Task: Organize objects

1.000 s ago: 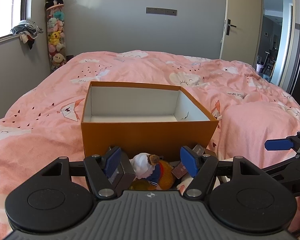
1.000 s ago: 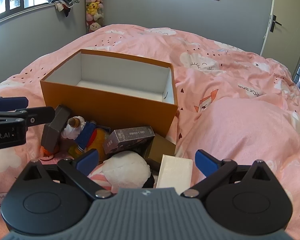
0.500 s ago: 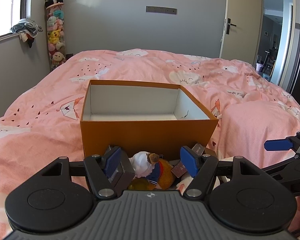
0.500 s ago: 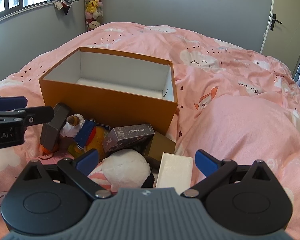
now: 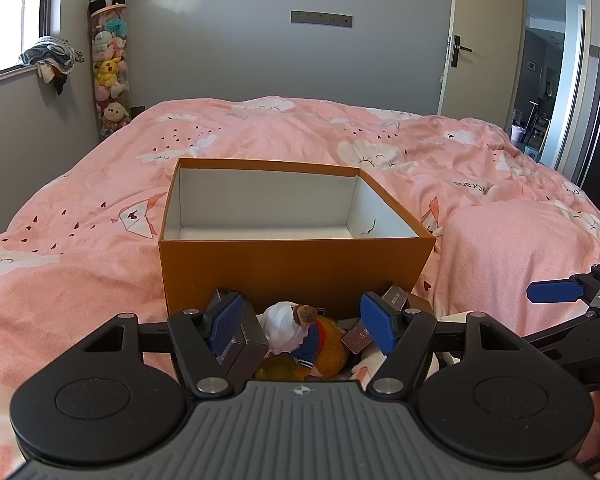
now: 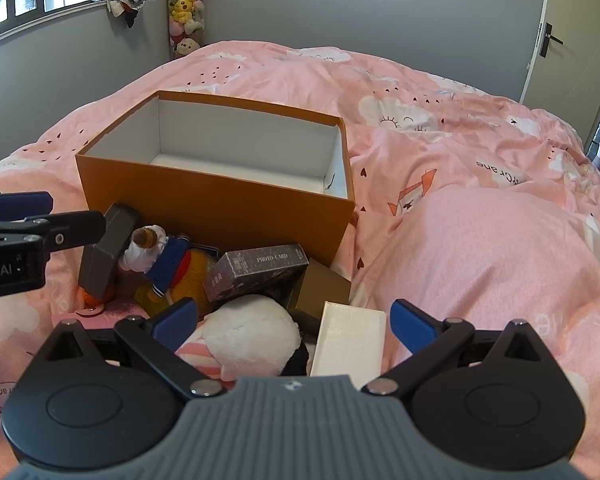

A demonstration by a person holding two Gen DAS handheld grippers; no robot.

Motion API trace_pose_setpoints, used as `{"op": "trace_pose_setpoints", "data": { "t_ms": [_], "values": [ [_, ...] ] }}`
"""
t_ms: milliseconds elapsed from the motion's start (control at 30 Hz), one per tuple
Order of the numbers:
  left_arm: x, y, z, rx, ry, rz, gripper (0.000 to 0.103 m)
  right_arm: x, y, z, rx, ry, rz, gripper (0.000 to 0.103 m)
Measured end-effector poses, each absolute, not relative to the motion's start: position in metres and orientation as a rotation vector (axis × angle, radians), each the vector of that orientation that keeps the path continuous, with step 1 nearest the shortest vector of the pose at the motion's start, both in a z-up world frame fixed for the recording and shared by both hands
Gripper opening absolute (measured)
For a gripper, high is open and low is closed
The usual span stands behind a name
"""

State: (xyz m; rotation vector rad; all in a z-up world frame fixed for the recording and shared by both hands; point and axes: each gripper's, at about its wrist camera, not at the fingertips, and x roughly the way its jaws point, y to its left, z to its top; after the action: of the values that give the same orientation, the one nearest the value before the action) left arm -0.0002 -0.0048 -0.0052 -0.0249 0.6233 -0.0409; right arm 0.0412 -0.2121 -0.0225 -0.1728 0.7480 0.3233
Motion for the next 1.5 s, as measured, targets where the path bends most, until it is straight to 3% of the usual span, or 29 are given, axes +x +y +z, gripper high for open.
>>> {"op": "trace_pose_setpoints", "data": {
  "t_ms": [100,233,400,500,933,1200,1233,1300,1367,1500],
  "values": [
    [0.000,-0.003,-0.007,-0.035,0.638,-0.053,0.080,0.042,-0.214,-0.023,-0.161,0.754,0.325,0.102],
    [0.005,0.002,-0.011,-0.064,0.688,-0.093,0.071,0.045,-0.219,-0.025,-0.141,0.772,0.305,0.101],
    [0.012,0.004,-0.016,-0.080,0.737,-0.136,0.061,0.053,-0.223,-0.031,-0.112,0.820,0.313,0.079],
    [0.014,0.007,-0.018,-0.100,0.753,-0.168,0.055,0.059,-0.227,-0.033,-0.094,0.845,0.317,0.074],
    [0.033,-0.016,-0.037,-0.050,0.854,-0.293,0.055,0.089,-0.229,-0.091,-0.146,1.091,0.235,0.065],
    [0.040,-0.031,-0.050,0.002,0.903,-0.354,0.055,0.095,-0.212,-0.121,-0.333,1.092,0.184,0.072],
    [0.041,-0.034,-0.051,0.013,0.907,-0.362,0.055,0.096,-0.214,-0.122,-0.331,1.095,0.181,0.071],
    [0.042,-0.038,-0.052,0.033,0.915,-0.386,0.055,0.098,-0.220,-0.120,-0.311,1.094,0.167,0.057],
    [0.047,-0.043,-0.053,0.049,0.926,-0.414,0.055,0.102,-0.231,-0.116,-0.259,1.110,0.177,0.056],
    [0.058,-0.051,-0.054,0.058,0.949,-0.470,0.055,0.105,-0.255,-0.101,-0.121,1.129,0.209,0.039]
  ]
}}
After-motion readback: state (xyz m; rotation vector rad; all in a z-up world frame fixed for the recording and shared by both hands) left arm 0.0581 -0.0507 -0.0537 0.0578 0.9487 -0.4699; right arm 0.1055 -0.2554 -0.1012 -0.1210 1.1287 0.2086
